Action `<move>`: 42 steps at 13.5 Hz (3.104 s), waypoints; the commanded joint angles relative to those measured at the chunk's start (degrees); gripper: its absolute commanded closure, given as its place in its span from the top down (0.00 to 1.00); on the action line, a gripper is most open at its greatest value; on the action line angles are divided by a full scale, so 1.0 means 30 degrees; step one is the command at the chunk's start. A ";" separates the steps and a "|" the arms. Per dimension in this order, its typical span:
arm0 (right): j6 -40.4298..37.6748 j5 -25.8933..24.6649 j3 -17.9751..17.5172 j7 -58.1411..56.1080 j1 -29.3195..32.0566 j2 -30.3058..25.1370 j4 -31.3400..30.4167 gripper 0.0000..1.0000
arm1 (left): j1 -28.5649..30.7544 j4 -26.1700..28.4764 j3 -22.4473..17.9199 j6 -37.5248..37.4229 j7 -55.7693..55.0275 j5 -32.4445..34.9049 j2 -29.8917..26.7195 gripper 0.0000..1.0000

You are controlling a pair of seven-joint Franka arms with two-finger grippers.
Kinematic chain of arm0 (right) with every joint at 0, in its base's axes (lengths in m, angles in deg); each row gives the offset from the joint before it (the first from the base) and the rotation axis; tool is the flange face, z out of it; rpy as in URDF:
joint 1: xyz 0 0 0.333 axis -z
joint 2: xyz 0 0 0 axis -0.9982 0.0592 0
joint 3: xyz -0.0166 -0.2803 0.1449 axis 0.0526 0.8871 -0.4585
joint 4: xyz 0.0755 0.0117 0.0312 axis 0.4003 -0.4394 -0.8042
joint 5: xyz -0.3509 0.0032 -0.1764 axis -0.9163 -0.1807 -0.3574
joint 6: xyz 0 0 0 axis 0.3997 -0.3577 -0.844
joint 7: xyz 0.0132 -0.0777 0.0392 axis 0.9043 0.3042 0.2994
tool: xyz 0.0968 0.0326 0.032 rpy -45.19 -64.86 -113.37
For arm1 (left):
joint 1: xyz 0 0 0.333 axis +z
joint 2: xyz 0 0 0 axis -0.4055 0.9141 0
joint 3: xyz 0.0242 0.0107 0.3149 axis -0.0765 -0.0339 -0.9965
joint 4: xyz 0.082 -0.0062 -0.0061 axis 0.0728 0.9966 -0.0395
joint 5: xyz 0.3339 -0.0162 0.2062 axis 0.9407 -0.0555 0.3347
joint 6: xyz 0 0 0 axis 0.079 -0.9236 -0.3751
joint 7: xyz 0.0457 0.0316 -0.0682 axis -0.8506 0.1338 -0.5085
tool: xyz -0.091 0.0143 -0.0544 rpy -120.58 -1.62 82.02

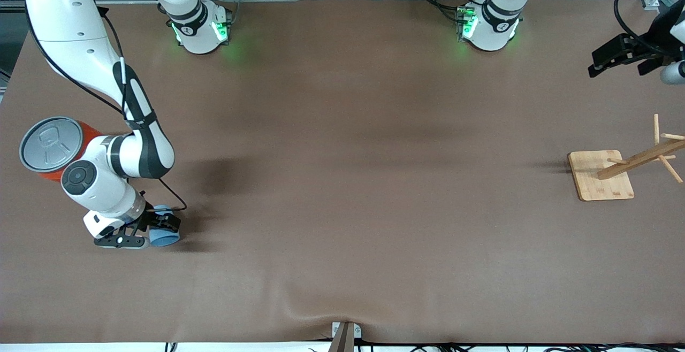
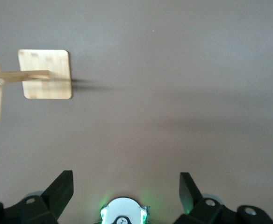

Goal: Flip cup
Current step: 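Reach the right gripper to the blue cup and grasp it, then lift the blue cup with the right gripper toward the table middle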

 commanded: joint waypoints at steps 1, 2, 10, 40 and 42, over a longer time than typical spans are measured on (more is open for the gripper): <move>-0.0080 -0.0033 -0.0122 0.0235 0.0248 0.0217 0.0325 1.00 | 0.0041 -0.0061 0.0058 -0.0397 0.0142 -0.0338 -0.0019 1.00; -0.0079 -0.0003 -0.0122 0.0265 0.0161 0.0247 0.0325 1.00 | 0.0012 -0.0061 0.0087 -0.0426 0.0142 -0.0338 -0.0019 1.00; 0.0184 -0.0325 -0.0122 -0.1425 0.0335 0.0919 0.0471 1.00 | 0.0012 -0.0119 0.0293 -0.0953 0.0113 -0.0338 -0.0107 1.00; -0.4416 -0.0441 -0.1002 -1.0652 -1.2989 -0.3565 0.1613 0.26 | 0.0245 0.1404 0.1435 -0.0748 0.0113 -0.3057 0.2060 1.00; -0.4328 -0.0879 -0.1001 -1.3431 -1.3635 -0.2571 0.2430 0.26 | 0.0246 0.1258 0.1406 -0.0574 0.0113 -0.3995 0.2324 1.00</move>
